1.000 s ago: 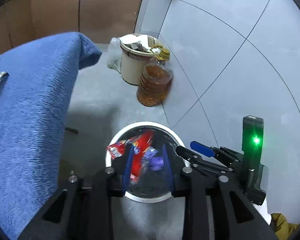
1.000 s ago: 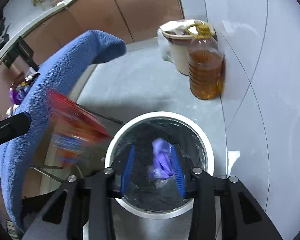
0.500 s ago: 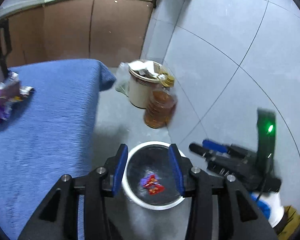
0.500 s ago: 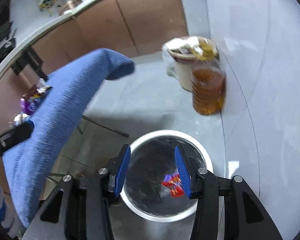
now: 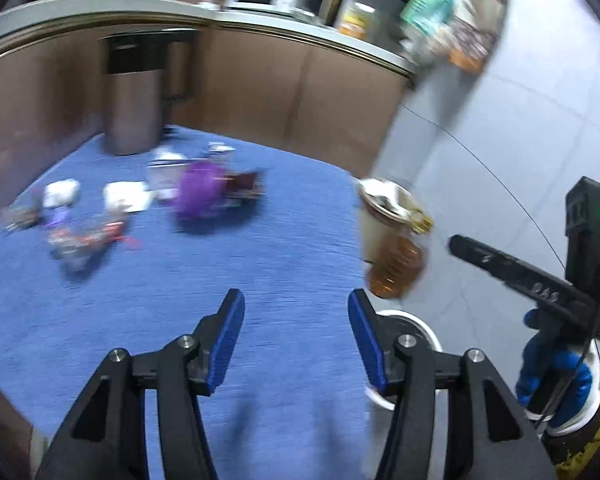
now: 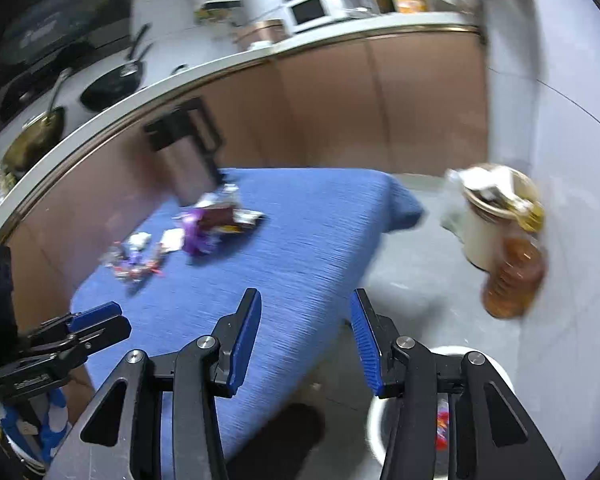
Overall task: Collect trash
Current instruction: 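Grasp the purple lid with the right tool while the left tool grasps clear plastic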
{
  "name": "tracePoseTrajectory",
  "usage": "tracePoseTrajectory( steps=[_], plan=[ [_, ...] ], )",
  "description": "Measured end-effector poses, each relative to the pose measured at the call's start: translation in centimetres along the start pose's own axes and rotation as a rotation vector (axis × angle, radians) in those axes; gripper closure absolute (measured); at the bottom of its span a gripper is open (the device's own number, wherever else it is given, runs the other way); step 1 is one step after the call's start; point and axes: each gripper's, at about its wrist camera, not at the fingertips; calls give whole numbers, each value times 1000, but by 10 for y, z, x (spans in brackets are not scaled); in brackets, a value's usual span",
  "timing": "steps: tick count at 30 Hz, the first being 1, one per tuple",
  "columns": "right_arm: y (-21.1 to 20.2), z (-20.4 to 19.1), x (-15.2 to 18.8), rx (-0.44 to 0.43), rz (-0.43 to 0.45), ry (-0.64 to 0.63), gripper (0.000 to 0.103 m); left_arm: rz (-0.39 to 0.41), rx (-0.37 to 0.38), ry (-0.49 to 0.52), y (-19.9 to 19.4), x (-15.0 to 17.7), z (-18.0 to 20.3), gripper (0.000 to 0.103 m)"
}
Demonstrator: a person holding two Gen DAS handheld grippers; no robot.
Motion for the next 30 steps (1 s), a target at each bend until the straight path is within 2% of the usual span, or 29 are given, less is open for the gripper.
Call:
tracePoseTrajectory(
  steps=[1, 6, 9, 13, 19, 25, 28, 30],
  plan=[
    [6, -15, -4, -17, -4, -16, 57, 7, -18, -14, -4, 0, -13, 43],
    [47, -73, -18, -98, -54, -71, 57, 43, -106, -137, -18, -2, -108, 43],
    [80, -101, -24, -138, -90, -93, 57, 44, -122, -203, -14, -2, -149, 43],
    [132, -132, -33, -161, -137, -114, 57, 27, -96, -279, 8, -8, -193, 43],
    [190, -146, -36, -169, -184, -99, 57, 4, -45, -319, 45, -21, -215, 43],
    [228, -143, -49, -129, -188, -49, 57, -20, -31, -353, 73, -32, -225, 45],
    [241, -139, -55, -140, -188, -6, 58, -36, -24, -362, 83, -34, -227, 59],
    [248, -138, -57, -152, -187, 24, 64, -37, -22, -368, 86, -35, -227, 64]
  ],
)
Point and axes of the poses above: each gripper's, at about its wrist camera, not at the fingertips, and y roughly the way its jaws point, z to its right, x to its underside, and after that the axes turned 1 degree about -z, right-handed
